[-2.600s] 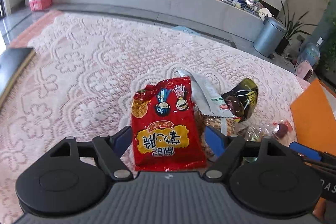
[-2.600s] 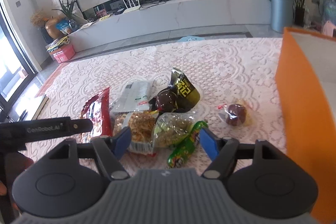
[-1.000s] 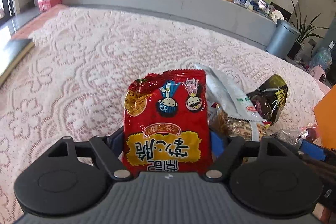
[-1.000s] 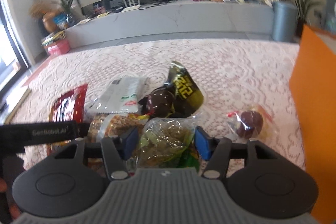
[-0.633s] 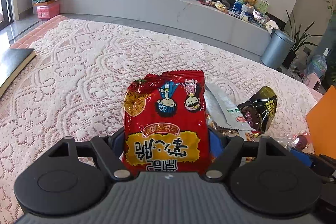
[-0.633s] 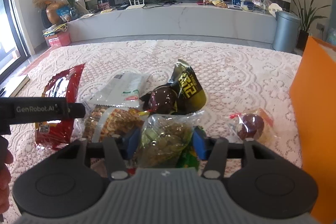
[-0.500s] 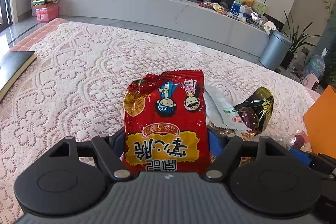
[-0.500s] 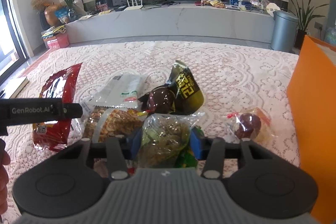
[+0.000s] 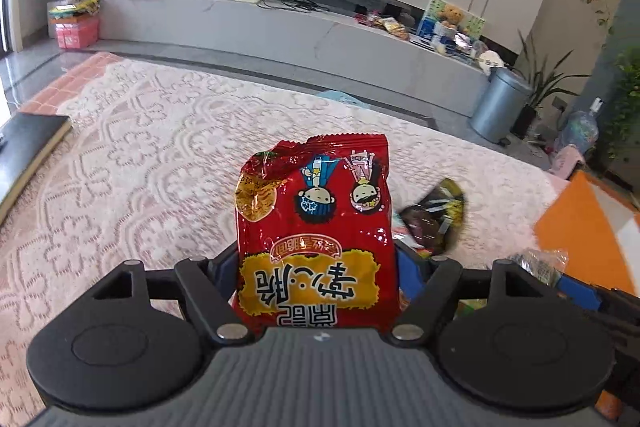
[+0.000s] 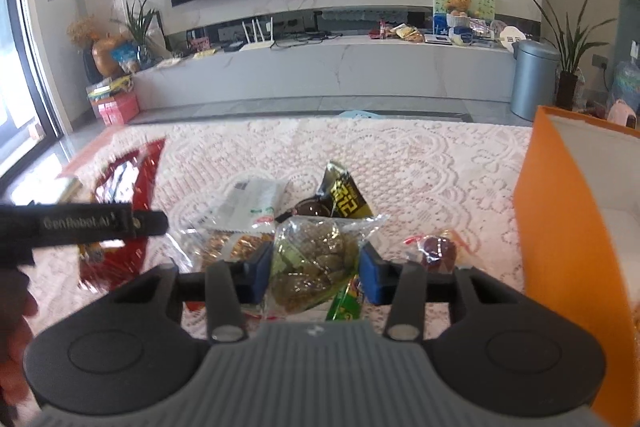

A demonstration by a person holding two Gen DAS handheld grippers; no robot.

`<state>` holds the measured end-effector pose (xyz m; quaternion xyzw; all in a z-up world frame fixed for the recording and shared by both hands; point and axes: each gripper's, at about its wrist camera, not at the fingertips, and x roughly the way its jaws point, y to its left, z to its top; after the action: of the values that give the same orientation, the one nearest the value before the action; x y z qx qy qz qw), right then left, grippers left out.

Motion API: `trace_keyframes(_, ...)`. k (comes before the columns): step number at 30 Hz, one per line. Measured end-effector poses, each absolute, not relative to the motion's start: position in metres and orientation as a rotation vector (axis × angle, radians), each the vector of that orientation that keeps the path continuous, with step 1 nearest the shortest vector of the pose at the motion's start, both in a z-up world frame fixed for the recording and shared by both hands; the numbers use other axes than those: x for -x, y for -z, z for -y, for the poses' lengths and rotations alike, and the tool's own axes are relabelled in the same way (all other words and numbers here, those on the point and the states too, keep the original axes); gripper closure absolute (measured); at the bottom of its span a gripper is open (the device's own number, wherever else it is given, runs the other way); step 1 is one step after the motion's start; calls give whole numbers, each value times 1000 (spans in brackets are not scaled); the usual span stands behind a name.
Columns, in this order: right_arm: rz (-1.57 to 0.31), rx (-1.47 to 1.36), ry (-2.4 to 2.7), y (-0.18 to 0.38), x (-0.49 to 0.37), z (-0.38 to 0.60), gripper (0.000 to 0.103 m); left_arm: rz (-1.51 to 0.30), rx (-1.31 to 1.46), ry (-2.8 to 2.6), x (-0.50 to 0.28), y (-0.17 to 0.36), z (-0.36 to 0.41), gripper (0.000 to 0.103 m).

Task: Organize snacks
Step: 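Lift the red chip bag with left tool while right tool lifts the green-snack bag, then carry both held bags over the orange box with both tools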

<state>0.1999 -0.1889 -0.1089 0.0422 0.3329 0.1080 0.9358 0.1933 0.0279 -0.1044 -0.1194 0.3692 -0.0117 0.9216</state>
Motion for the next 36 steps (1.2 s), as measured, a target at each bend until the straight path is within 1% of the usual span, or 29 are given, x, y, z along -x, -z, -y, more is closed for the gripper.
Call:
trace_keyframes(11,-610,-178,-162,52,-143,238,59,-762,302,185,-166,67,15,17)
trace_keyframes(22,-507,-184,-57,7,-80,310,59,-728,236,363,-149,27,90,17)
trace_keyframes(32,-478,-119,69,-11,-46,386,59,-745,129,553,-161,7,177,17)
trace_keyframes(36,-508,-94,108,-7,-49,415,59,-803,113,620,-174,11,208,17)
